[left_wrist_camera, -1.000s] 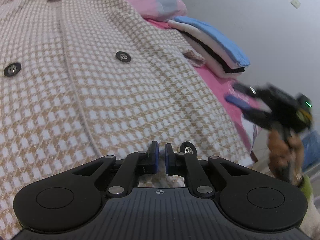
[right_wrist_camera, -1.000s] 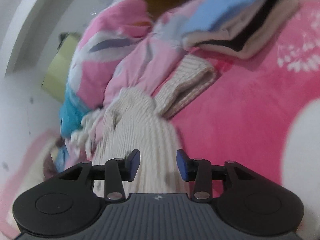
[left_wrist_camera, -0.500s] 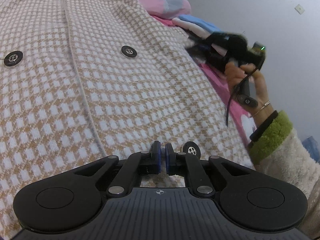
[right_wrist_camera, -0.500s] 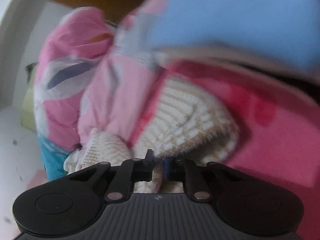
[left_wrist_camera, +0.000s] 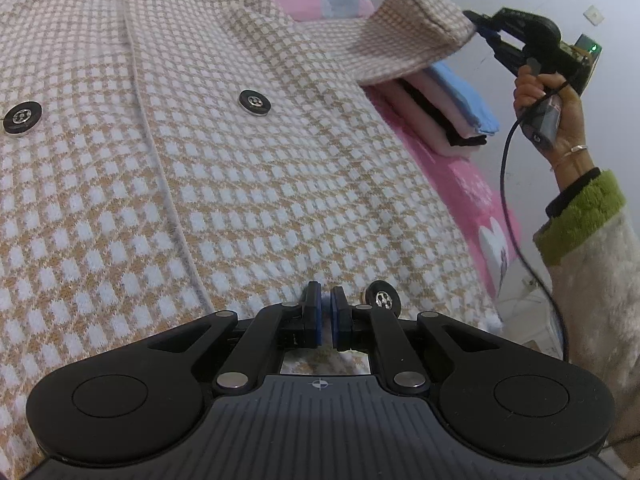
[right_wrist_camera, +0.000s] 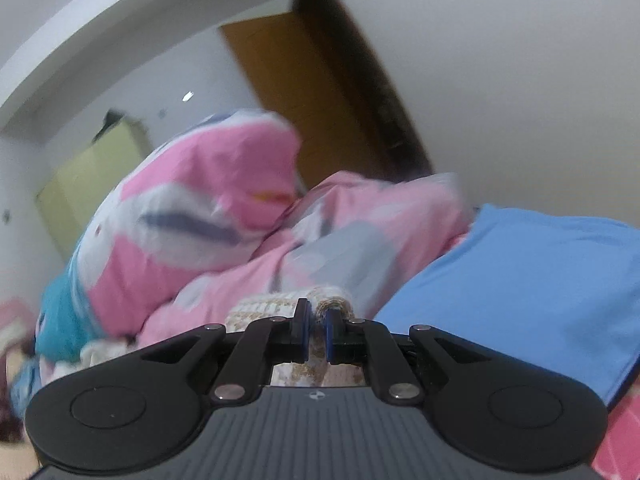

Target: Fold clothes

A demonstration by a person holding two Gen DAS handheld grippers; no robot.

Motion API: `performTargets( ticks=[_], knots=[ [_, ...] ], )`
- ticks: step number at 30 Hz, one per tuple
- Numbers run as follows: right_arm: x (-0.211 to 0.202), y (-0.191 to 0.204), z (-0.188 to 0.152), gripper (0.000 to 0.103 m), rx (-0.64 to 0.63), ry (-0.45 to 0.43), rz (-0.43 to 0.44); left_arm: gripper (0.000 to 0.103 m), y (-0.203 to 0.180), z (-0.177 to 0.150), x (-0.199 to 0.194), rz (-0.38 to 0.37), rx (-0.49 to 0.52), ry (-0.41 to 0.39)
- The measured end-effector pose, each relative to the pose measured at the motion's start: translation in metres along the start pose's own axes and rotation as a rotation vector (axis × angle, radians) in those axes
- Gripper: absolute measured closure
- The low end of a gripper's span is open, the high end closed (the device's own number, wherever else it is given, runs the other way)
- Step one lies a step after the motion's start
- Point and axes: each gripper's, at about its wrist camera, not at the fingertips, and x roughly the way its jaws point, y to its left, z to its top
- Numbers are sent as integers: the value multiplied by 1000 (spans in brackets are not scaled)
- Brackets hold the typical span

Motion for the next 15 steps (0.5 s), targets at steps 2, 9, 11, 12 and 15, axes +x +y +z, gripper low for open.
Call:
performTargets(
  ticks=[2, 9, 11, 12, 15],
  knots=[
    [1, -15, 11, 96, 52, -11, -10, 95, 1, 0, -1, -2, 1, 1],
    [13, -35, 45, 96, 97, -53, 4, 96, 1, 0, -1, -3, 9, 3],
    [17, -40, 52, 96, 110, -65, 24, 96, 1, 0, -1, -3, 12, 4],
    [19, -43, 54, 96, 116, -71, 35, 96, 1, 0, -1, -4, 14, 4],
    [30, -61, 59, 96, 165, -73, 41, 96, 1, 1, 0, -6, 21, 6]
  ],
)
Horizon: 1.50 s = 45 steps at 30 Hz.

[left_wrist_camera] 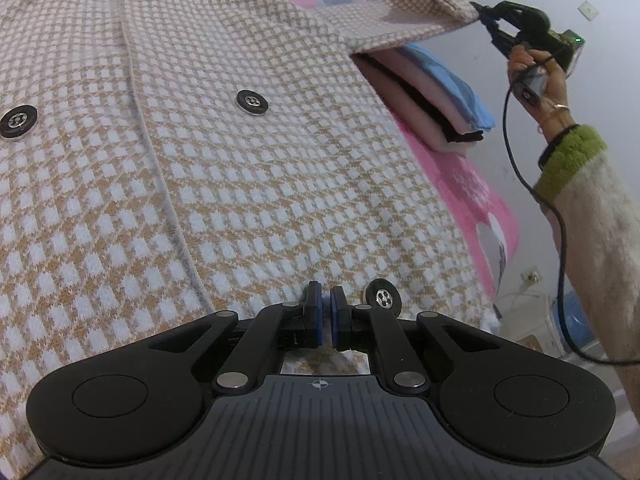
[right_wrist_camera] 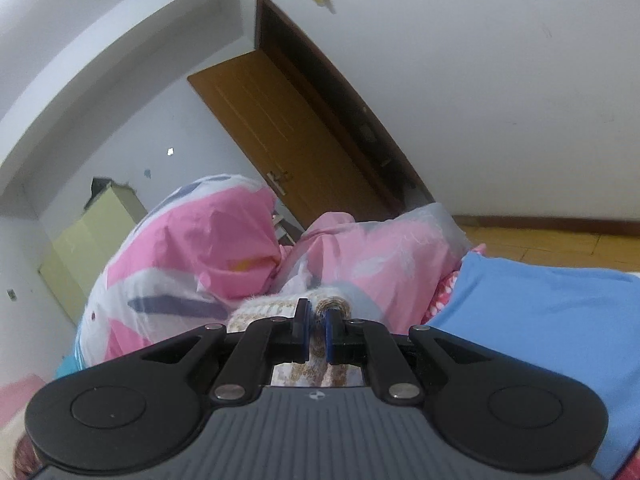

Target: Fold clothes

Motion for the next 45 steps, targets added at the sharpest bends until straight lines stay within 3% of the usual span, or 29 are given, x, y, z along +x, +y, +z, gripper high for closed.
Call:
performTargets(
  ticks=[4, 7, 9, 10, 13, 15, 19, 21, 23, 26, 28, 30, 33, 34, 37, 38, 45],
  knots=[
    [23, -39, -1, 96, 90, 9, -52, 96, 1, 0, 0, -4, 7, 1],
    [40, -86, -8, 95, 269, 79, -132, 96, 3, 0, -1, -12, 4, 1],
    [44, -122, -13, 96, 446, 127, -130, 96, 3, 0, -2, -17, 0, 1],
    [41, -136, -14, 96, 534, 133, -89, 96, 3, -1, -2, -17, 0, 0],
    [20, -151, -10, 81, 646, 152, 1, 96, 3, -1, -2, -18, -1, -2],
    [-8, -146, -3, 60, 595, 112, -24, 96, 3, -1, -3, -19, -5, -4],
    [-71, -126, 5, 59, 479, 10, -4, 96, 4, -2, -3, -26, -11, -6],
    [-89, -104, -1, 59, 381, 45, 52, 96, 4, -2, -3, -28, -10, -5],
    [-90, -74, -16, 59, 272, 162, 107, 96, 4, -2, -3, -30, -6, -5],
    [-63, -23, -70, 59, 129, 433, 162, 96, 6, -2, -2, -35, -15, -5],
    [-34, 7, -115, 59, 28, 567, 116, 96, 6, -2, -2, -38, -20, -6],
    [-1, 23, -149, 59, -40, 628, 34, 96, 6, -2, -3, -37, -19, -6],
    [44, 15, -181, 61, 24, 680, -1, 96, 6, -2, -3, -40, -13, -6],
    [55, 11, -187, 61, 59, 698, 26, 96, 7, -2, -3, -43, -12, -6],
    [74, 8, -194, 75, 92, 705, 92, 96, 8, -3, -3, -54, -14, -8],
    [77, 9, -195, 90, 84, 695, 101, 96, 9, -3, -2, -57, -15, -9],
    [75, 34, -197, 92, -286, 593, 81, 96, 8, -3, -3, -55, 1, -7]
  ],
)
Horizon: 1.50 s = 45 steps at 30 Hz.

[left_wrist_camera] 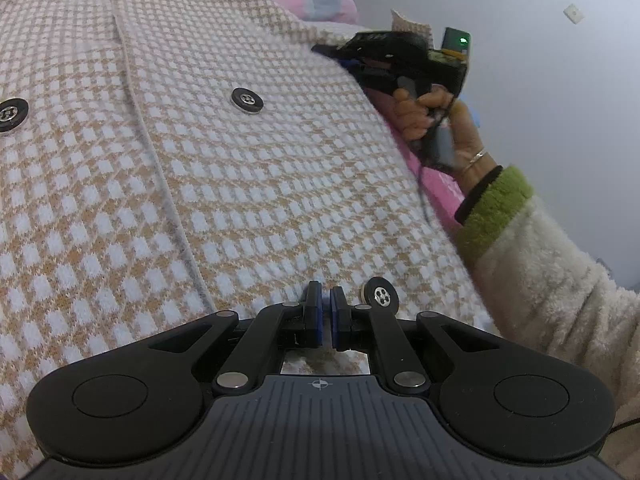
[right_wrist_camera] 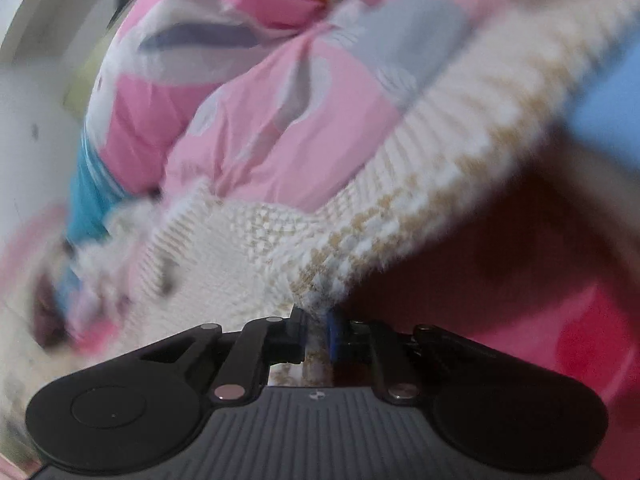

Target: Fold clothes

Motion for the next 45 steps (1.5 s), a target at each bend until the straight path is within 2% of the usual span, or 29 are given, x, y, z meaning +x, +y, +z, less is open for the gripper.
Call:
performTargets(
  ticks=[4, 6, 7, 9, 11, 16, 20, 24, 28, 30, 33, 36, 40, 42, 45],
  knots=[
    [19, 8, -21, 93, -234, 5, -112, 96, 0, 0, 0, 0, 1, 0],
    [20, 14, -23, 91, -274, 0, -140, 96, 0, 0, 0, 1, 1, 0],
    [18, 18, -22, 87, -294, 8, -162, 96, 0, 1, 0, 2, 2, 0],
    [11, 24, -17, 62, -311, 26, -214, 96, -1, 1, 1, 4, 3, 1],
    [-4, 20, -12, 57, -271, 55, -220, 96, -1, 1, 2, 4, 3, 1],
    [-65, 6, -20, 61, -176, 66, -148, 96, 1, 1, 3, -2, -5, -1],
    [-74, 6, -39, 66, -148, 105, -118, 96, 1, 1, 3, -2, -9, -2],
    [-67, 7, -64, 70, -186, 131, -125, 96, 0, 1, 3, 4, -14, -1],
    [-94, 8, -79, 73, -268, 132, -129, 96, 1, 1, 3, 1, -20, -3],
    [-108, 7, -77, 76, -266, 117, -136, 96, 1, 1, 3, -1, -21, -4],
    [-115, 17, -66, 84, -259, 51, -85, 96, 1, 0, 2, 0, -23, -5],
    [-93, 42, -60, 88, -308, 25, -22, 96, -1, 0, 1, 9, -29, -5],
    [-68, 50, -77, 90, -380, 121, -28, 96, 0, 0, 2, 6, -36, -1],
    [-84, 36, -92, 91, -364, 128, -9, 96, 2, 0, 2, -3, -41, -1],
    [-130, 22, -116, 90, -391, 135, 6, 96, 4, 0, 2, -16, -47, 3]
  ],
)
